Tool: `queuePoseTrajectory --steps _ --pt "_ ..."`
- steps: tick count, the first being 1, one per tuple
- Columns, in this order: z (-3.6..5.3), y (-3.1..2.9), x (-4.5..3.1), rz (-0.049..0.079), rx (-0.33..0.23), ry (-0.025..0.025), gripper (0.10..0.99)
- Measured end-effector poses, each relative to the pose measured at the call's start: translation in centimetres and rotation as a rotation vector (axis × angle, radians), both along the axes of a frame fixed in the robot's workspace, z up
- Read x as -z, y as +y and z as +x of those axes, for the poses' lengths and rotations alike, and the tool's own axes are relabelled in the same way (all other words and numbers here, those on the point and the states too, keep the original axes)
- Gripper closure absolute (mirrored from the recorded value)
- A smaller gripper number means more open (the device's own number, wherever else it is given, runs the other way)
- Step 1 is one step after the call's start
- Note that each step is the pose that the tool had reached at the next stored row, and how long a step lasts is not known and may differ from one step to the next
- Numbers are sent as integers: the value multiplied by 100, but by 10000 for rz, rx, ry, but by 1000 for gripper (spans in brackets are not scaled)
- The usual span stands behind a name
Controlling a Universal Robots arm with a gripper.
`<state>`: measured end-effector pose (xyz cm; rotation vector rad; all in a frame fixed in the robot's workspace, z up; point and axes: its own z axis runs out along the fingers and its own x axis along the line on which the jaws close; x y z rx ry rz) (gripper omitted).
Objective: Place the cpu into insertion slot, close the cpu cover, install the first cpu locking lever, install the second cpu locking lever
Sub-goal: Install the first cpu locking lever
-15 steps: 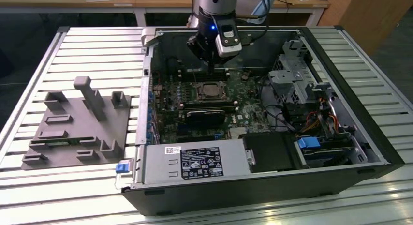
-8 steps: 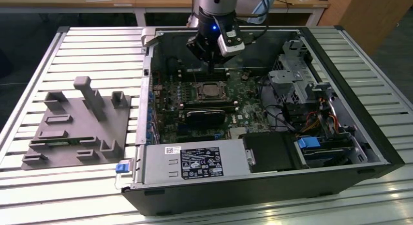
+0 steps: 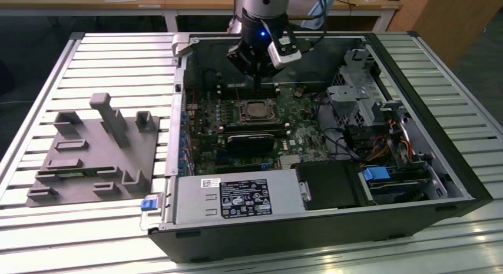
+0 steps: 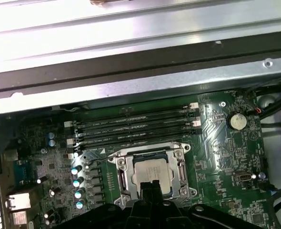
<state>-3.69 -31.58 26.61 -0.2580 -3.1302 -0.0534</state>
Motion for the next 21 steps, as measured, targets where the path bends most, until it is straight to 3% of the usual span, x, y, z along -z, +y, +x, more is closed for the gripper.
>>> queuePoseTrajectory --steps 7,10,14,21 --pt "-2 -1 -1 31 -593 -21 980" --pt "-6 -1 0 100 -704 -86 980" --pt "-14 -1 1 122 -821 -230 980" --pt "-16 -2 0 122 -1075 -280 980"
